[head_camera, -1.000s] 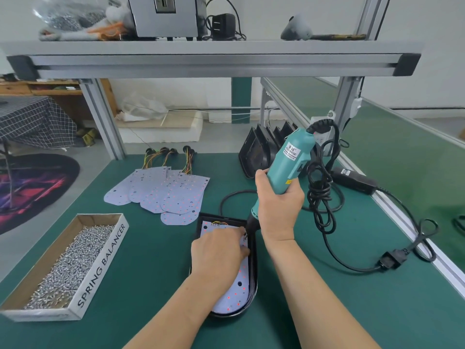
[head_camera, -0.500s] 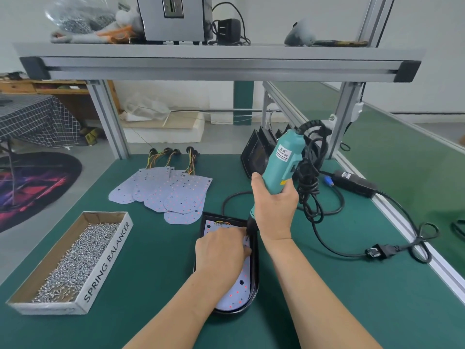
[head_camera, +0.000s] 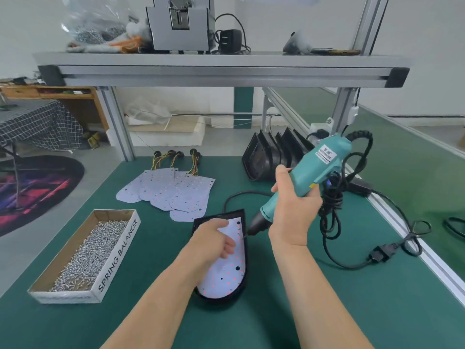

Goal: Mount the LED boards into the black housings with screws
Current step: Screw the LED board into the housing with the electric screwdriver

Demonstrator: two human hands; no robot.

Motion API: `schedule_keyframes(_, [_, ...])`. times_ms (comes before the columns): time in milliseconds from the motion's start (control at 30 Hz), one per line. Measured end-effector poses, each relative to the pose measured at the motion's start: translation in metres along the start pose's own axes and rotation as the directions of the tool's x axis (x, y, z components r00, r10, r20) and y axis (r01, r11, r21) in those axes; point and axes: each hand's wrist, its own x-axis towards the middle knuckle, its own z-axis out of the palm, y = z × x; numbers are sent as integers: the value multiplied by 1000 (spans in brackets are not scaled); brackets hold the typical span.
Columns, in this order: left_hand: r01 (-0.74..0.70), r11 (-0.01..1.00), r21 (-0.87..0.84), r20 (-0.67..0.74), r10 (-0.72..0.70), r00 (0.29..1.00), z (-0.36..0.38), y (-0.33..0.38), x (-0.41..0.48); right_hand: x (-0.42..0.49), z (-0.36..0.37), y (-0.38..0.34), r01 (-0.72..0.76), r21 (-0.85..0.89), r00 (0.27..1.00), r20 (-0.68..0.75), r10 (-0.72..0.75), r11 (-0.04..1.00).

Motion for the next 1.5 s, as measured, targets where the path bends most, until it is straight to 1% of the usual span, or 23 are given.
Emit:
schedule_keyframes(33, [49, 981, -188, 26, -45, 999, -5, 0, -6, -3, 0, -2, 2, 13, 1000, -16, -2, 1000])
schedule_keyframes(100, [104, 889, -447, 88, -72, 994, -14, -1, -18, -9, 1, -9, 6, 45, 999, -42, -4, 999])
schedule_keyframes(167, [143, 781, -608, 159, -56, 986, -17, -6, -28, -16, 2, -14, 1, 87, 998, -59, 4, 996])
schedule_keyframes(233, [169, 715, -679, 194, -47, 980, -18, -10, -34, -22, 2, -19, -5, 111, 997, -74, 13, 994])
schedule_keyframes(400, [186, 633, -751, 208, -41, 977, -14, -14, -41, -34, 0, -24, -5, 99, 993, -118, 17, 995])
schedule_keyframes(633, [256, 541, -801, 211, -145, 967, -5, -19, -47, -43, -7, -30, -19, 113, 989, -143, 35, 993])
schedule_keyframes(700, [303, 482, -822, 254, -166, 953, -4, -18, -49, -46, -7, -32, -16, 130, 989, -144, 35, 991])
schedule_keyframes(767, [363, 395, -844, 328, -155, 932, -1, -17, -53, -48, -7, -34, -4, 135, 990, -142, 23, 991])
schedule_keyframes(833, [396, 312, -864, 371, -139, 918, 0, -17, -56, -49, -7, -36, 13, 136, 990, -140, 6, 991])
schedule_keyframes(1067, [400, 152, -904, 383, -131, 915, 1, -19, -61, -53, -6, -39, 52, 139, 991, -133, -33, 989])
schedule_keyframes(1333, [356, 155, -921, 334, -151, 930, 6, -19, -66, -57, -6, -42, 86, 125, 990, -118, -72, 988])
schedule_keyframes(1500, [376, 131, -917, 359, -138, 923, 8, -16, -70, -56, -8, -44, 81, 124, 990, -122, -65, 989])
